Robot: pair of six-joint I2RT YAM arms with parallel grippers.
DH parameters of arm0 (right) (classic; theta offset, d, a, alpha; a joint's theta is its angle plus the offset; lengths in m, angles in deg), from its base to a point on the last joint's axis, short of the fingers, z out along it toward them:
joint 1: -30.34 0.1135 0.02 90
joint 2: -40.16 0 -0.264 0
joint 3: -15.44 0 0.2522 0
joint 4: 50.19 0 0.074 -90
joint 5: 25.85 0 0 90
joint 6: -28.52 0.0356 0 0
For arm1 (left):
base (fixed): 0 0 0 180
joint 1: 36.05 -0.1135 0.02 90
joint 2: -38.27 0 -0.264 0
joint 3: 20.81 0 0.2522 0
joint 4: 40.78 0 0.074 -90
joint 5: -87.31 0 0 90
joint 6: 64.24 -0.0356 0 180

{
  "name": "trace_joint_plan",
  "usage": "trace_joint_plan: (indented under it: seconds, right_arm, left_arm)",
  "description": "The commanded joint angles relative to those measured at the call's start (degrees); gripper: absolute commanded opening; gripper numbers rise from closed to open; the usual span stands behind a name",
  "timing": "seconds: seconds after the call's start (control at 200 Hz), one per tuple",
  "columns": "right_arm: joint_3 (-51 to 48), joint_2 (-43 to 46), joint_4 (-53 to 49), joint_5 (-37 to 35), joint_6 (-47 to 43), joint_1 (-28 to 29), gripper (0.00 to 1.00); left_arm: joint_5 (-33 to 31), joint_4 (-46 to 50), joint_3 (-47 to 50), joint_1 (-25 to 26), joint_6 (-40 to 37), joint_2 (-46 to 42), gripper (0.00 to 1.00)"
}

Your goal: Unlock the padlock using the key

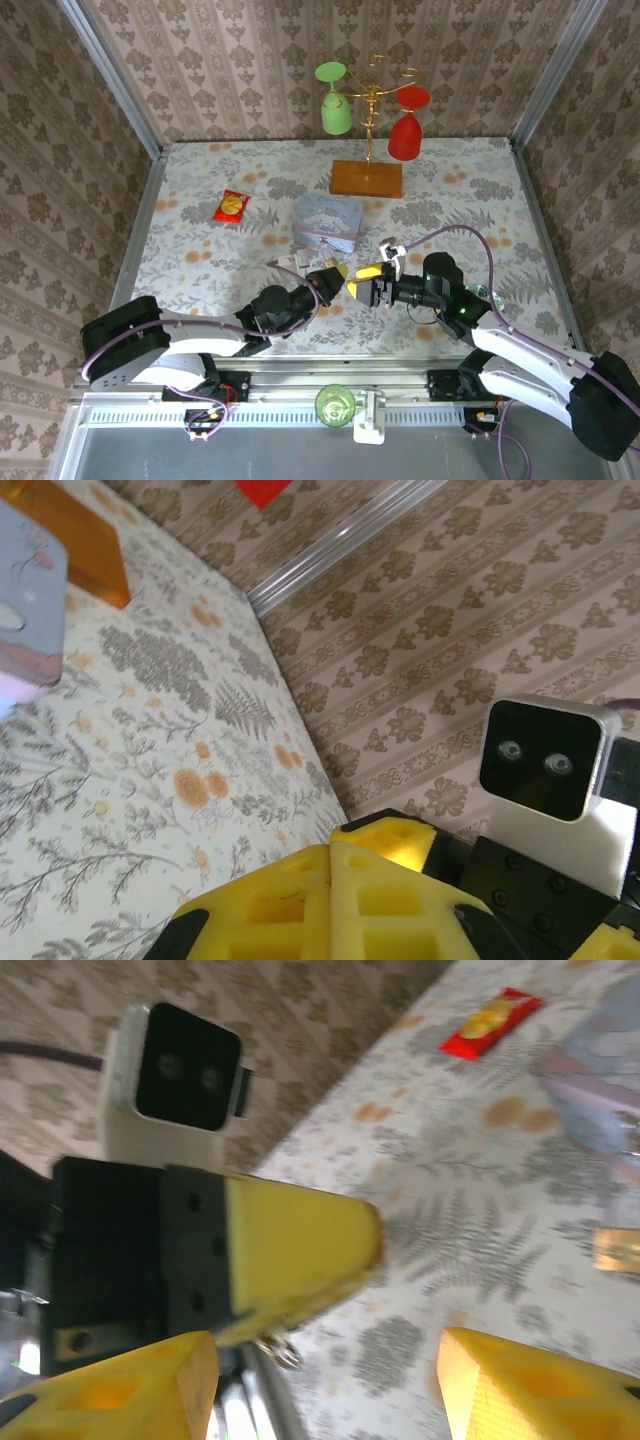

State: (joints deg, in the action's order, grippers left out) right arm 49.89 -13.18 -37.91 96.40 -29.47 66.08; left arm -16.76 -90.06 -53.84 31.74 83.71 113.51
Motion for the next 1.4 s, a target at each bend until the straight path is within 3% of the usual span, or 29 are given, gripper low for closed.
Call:
trace_joint_plan:
  seconds: [0.0,0.4,0.575,1.215,1.395]
  right_arm:
    - [2.89,-3.22,8.15,8.74,6.84,-0.33,0.58]
    - [0.37,-5.82,15.43,10.71,9.19,-0.58,0.45]
    - [-1.17,-5.35,17.31,10.73,9.69,-0.7,0.49]
    - [1.3,-8.63,21.79,12.36,10.72,0.11,0.41]
    - [1.73,-9.84,23.48,12.14,11.22,0.11,0.34]
  left_arm:
    - [-1.73,-6.28,-0.98,1.07,-5.73,-0.44,0.0]
    - [-4.19,-9.81,-0.6,1.82,-6.07,-1.48,0.0]
    - [-6.04,-7.04,-0.83,1.73,-7.58,-4.23,0.0]
    - [-2.35,-8.49,-3.7,2.0,-7.79,-1.43,0.0]
    - [-1.06,-8.3,-4.6,2.01,-7.64,-0.39,0.0]
